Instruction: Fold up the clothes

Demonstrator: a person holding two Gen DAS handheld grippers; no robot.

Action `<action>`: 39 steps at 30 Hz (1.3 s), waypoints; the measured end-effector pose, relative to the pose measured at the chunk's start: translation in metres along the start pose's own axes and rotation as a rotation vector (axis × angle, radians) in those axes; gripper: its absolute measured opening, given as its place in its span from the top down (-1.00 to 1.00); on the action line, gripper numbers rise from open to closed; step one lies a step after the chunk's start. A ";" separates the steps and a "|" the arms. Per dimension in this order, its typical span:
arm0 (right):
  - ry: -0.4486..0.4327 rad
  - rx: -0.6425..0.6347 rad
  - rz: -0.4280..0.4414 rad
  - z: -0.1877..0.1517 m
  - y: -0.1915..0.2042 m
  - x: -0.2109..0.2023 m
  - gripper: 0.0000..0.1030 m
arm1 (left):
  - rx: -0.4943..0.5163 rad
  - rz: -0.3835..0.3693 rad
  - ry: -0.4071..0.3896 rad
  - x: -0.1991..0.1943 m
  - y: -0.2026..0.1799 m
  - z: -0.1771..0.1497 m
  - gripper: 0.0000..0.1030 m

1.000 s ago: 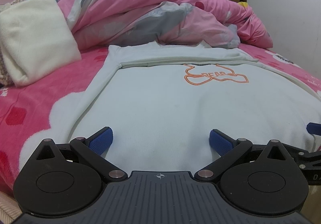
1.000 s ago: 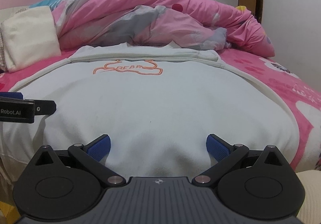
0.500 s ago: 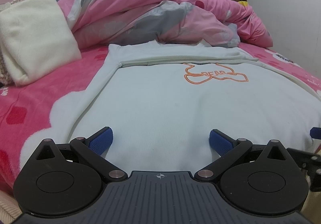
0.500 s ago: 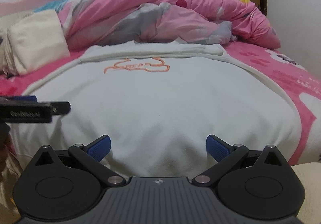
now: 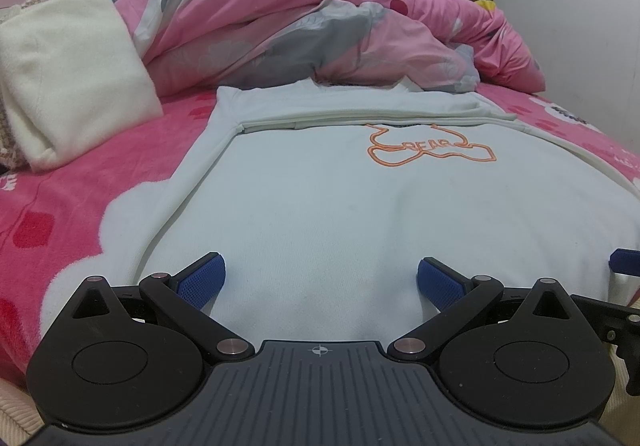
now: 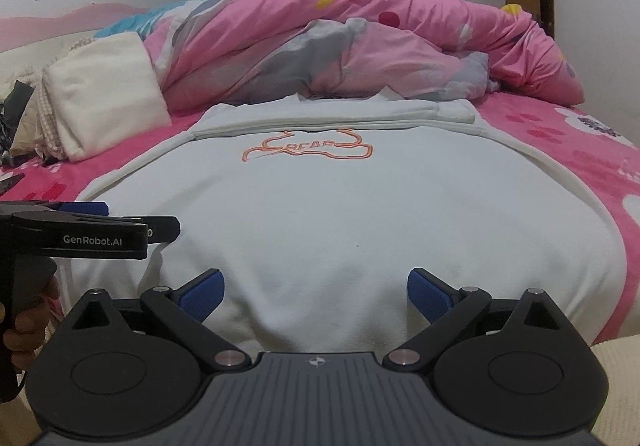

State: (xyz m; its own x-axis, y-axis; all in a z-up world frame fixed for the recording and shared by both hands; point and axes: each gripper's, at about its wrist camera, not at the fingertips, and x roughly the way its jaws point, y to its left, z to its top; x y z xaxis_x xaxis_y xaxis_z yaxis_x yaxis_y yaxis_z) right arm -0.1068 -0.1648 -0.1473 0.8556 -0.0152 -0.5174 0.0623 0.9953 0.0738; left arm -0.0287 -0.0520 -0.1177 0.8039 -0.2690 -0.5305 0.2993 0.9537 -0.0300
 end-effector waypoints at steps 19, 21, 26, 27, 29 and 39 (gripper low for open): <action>0.011 0.023 0.031 -0.001 0.000 0.001 -0.69 | 0.001 -0.001 0.001 0.000 0.001 0.000 -1.00; 0.014 0.034 0.040 -0.001 0.000 0.001 -0.66 | 0.001 -0.001 0.001 0.000 0.000 0.000 -1.00; 0.016 0.058 0.061 -0.001 -0.002 0.001 -0.54 | 0.001 0.000 0.002 0.000 0.000 0.000 -1.00; 0.015 0.059 0.062 0.000 -0.002 0.000 -0.53 | 0.001 0.000 0.002 0.000 0.000 0.000 -1.00; 0.014 0.061 0.064 0.000 -0.002 0.000 -0.50 | 0.001 0.000 0.002 0.000 0.000 0.000 -1.00; 0.013 0.065 0.053 -0.001 -0.002 0.001 -0.42 | 0.001 0.000 0.003 0.000 0.000 0.000 -1.00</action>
State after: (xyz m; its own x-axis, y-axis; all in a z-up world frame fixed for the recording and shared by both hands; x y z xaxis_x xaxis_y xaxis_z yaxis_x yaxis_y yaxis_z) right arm -0.1067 -0.1664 -0.1484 0.8520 0.0386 -0.5222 0.0513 0.9863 0.1565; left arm -0.0287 -0.0522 -0.1179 0.8025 -0.2688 -0.5327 0.2998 0.9535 -0.0295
